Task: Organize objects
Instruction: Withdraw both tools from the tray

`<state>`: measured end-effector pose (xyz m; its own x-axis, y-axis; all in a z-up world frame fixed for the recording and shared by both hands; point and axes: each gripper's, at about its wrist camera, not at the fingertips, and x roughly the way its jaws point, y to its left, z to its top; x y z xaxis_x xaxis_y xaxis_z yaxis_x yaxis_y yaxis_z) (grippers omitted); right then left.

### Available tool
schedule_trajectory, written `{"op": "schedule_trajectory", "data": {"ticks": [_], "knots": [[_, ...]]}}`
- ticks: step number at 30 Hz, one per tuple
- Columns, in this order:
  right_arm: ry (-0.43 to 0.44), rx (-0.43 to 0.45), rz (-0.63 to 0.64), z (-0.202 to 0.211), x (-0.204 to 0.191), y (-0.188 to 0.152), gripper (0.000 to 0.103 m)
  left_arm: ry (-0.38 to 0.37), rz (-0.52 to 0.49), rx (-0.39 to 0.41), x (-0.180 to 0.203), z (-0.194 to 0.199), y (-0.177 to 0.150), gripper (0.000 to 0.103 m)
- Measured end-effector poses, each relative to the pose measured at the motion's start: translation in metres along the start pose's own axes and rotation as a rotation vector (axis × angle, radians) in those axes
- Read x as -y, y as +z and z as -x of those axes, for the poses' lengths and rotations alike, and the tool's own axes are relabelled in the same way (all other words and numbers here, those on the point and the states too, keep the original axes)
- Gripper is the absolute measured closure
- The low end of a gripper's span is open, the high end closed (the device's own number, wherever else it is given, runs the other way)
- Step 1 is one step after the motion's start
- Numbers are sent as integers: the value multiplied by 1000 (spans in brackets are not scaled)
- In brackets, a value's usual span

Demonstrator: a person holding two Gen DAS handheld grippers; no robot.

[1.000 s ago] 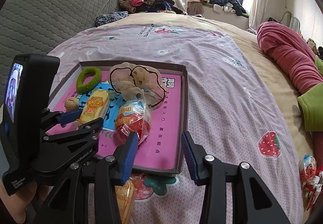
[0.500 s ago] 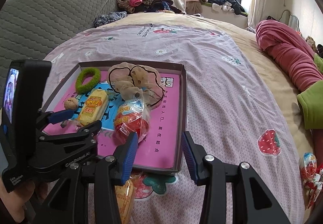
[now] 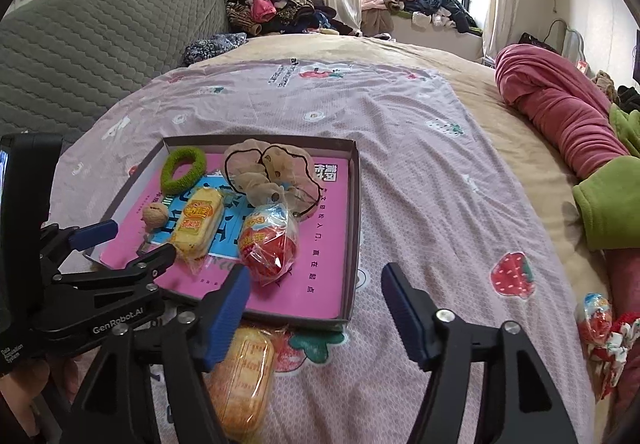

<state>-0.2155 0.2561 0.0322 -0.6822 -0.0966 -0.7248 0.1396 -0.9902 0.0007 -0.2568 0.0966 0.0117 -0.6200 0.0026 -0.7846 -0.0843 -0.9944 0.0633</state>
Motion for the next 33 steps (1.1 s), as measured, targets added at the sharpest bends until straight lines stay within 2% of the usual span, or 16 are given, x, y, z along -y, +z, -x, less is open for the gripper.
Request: {"op": "schedule_trajectory", "data": {"ticks": [9,19,33], "knots": [[-15,57,9,46,-8,8,14,-6,41,55,-19,52,1,22],[-23,105,44,92,-30,15,10,-2,62,88,-38,101,-6,16],[-30,152,80,142,-53,13,8,7,67,124,-48,152,-23,16]]}}
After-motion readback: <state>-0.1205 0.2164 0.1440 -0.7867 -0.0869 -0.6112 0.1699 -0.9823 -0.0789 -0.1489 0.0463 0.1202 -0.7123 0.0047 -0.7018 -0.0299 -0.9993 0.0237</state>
